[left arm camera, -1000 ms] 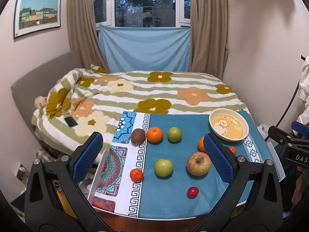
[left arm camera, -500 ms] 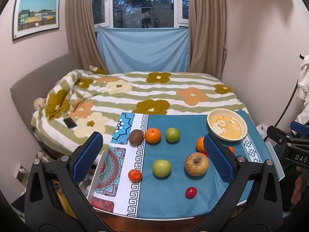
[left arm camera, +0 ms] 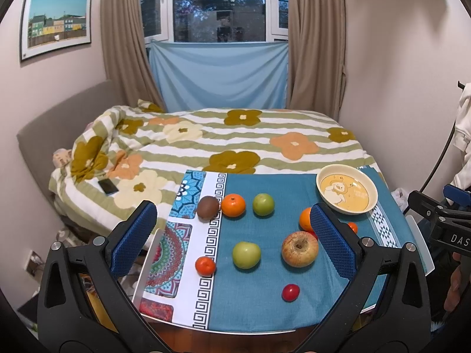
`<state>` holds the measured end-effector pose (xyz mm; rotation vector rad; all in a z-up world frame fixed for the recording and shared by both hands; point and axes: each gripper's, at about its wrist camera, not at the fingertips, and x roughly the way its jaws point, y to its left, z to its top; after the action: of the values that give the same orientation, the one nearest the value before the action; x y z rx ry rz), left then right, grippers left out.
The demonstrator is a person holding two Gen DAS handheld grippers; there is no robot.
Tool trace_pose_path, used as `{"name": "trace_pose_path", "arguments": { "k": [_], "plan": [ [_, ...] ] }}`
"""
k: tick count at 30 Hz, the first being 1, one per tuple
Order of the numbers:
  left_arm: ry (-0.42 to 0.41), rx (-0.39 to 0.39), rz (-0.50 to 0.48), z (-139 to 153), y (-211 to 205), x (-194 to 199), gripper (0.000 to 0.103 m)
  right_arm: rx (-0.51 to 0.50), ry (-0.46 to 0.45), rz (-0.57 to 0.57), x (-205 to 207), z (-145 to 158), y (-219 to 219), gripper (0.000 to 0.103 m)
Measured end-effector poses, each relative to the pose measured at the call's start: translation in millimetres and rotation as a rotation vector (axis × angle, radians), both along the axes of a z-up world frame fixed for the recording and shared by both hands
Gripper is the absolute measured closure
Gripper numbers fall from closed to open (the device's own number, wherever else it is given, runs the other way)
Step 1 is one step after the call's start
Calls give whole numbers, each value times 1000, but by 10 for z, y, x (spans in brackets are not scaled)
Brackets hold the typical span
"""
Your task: Organize fruits
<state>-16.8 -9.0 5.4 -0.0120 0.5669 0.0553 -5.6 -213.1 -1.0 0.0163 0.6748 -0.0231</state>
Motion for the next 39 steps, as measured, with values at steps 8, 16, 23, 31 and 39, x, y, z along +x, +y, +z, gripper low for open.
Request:
{"name": "trace_pose_path", "arguments": {
  "k": [8,16,23,31,39],
  "plan": [
    [-1,0,0,-2,10,-1,0,-1,-1,0,-8,3,-20,0],
    [-1,1,1,1,6,0,0,3,0,1,1,0,-44,0],
    [-1,1,2,3,8,-3,0,7,-2,5,-8,27,-28,0],
    [-1,1,5,5,11,-5,0,8,-1,7,-8,33,-41,0],
    [28,-3,70,-1,124,-82,0,27,18,52,2,23,-31,0]
  ]
}}
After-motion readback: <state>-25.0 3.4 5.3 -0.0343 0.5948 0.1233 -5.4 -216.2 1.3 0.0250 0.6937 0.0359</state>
